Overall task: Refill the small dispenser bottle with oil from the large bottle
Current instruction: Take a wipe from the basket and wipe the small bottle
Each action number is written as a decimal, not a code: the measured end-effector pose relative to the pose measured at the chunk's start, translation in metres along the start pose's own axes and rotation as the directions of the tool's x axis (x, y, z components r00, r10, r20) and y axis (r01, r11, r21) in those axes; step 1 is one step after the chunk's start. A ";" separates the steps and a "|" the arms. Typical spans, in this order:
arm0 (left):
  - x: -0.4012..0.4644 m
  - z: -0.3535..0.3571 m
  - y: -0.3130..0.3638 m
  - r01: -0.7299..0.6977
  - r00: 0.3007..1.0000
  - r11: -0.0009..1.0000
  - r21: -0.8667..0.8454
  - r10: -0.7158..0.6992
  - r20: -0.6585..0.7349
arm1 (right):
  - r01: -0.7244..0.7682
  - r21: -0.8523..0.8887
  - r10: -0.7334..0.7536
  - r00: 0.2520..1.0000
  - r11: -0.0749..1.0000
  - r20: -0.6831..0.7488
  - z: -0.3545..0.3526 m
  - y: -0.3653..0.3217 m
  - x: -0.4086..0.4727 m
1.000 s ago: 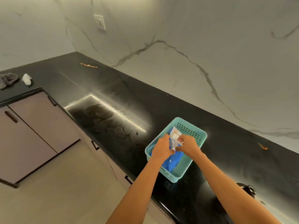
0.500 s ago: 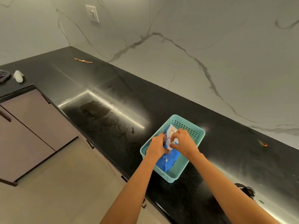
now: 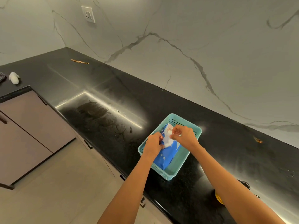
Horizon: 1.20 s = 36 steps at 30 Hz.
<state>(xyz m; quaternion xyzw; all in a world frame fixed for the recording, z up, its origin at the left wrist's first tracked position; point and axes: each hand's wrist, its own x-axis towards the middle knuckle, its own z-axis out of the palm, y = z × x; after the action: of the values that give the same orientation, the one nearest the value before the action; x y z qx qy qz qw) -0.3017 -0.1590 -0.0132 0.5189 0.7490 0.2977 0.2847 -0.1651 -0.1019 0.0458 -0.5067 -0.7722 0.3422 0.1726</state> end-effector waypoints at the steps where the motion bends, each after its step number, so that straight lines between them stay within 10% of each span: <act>1: 0.000 0.000 0.000 -0.002 1.000 1.000 0.017 0.002 -0.005 | -0.010 0.015 0.010 1.000 1.000 -0.006 -0.002 -0.001 0.000; 22: -0.010 -0.009 0.004 -0.102 0.994 0.979 -0.175 0.109 0.032 | -0.428 0.073 0.428 0.904 0.901 0.020 0.023 -0.005 -0.017; 36: -0.017 -0.011 0.006 -0.104 0.995 0.973 -0.205 0.101 -0.026 | -0.411 0.293 0.442 0.895 0.863 -0.049 0.011 -0.006 -0.018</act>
<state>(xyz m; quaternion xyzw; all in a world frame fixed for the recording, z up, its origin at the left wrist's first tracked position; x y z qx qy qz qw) -0.3013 -0.1748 0.0001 0.5225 0.6884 0.3918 0.3154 -0.1685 -0.1239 0.0439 -0.6547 -0.5744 0.4464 0.2053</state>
